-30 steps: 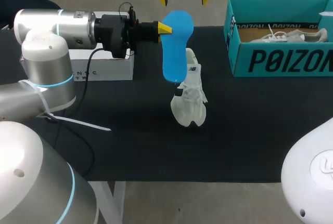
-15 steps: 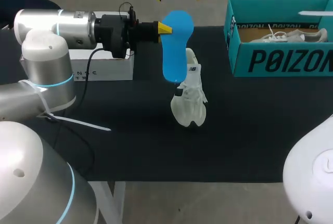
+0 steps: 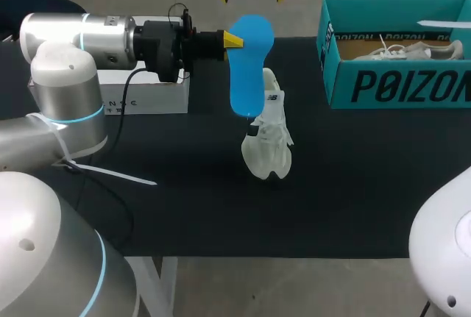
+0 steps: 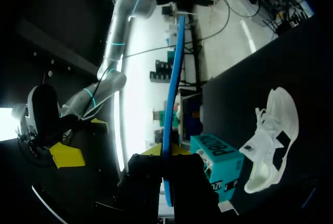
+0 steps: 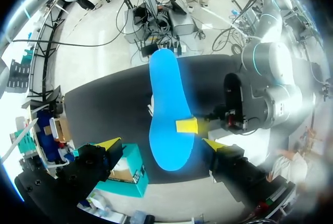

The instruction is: Take the shoe out of the shoebox, open the shoe tongue, remove and reinsert the insole, then place the shoe into the shoebox

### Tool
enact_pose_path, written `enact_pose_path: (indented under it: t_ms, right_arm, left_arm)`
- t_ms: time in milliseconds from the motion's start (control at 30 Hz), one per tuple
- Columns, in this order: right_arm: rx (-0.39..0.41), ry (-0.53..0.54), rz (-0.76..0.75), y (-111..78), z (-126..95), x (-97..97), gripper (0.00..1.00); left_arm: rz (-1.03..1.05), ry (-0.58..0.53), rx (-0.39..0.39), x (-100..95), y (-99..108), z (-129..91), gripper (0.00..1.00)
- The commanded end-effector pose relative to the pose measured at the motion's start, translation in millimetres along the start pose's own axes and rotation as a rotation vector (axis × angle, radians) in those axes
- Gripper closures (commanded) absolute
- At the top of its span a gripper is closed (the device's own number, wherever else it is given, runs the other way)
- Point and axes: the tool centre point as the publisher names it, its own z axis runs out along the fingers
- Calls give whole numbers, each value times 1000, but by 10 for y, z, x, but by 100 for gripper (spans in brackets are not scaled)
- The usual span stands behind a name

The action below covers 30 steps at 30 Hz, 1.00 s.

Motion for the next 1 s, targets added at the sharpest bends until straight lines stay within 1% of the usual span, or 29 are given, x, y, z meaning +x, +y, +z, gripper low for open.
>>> enact_pose_path:
  t_ms: [33,233,333,367,400,433,467,500,533,567,633,733,1000]
  right_arm:
    - [2,0,0,-5,-1,4,0]
    - [9,-21,14,-4,-17,23,0]
    - [27,-60,16,-20,-21,41,0]
    - [59,-113,8,-23,-47,41,0]
    - [48,-129,15,-31,-58,46,0]
    - [69,-144,13,-37,-56,58,0]
    - [86,-212,16,-36,-77,62,0]
    - [62,-239,18,-34,-85,66,0]
    - [64,-245,18,-37,-81,76,0]
    - [78,-272,20,-43,-80,86,0]
    - [64,-285,18,-53,-75,100,0]
    - [47,-342,23,-74,-69,120,0]
    - [19,-643,49,-136,-109,208,0]
  left_arm:
    - [1,0,1,5,10,11,100]
    - [1,0,1,5,10,11,100]
    - [1,0,1,5,10,11,100]
    - [1,0,1,5,10,11,100]
    - [1,0,1,5,10,11,100]
    - [1,0,1,5,10,11,100]
    - [1,0,1,5,10,11,100]
    - [1,0,1,5,10,11,100]
    - [1,0,1,5,10,11,100]
    - [1,0,1,5,10,11,100]
    - [1,0,1,5,10,11,100]
    - [1,0,1,5,10,11,100]
    - [1,0,1,5,10,11,100]
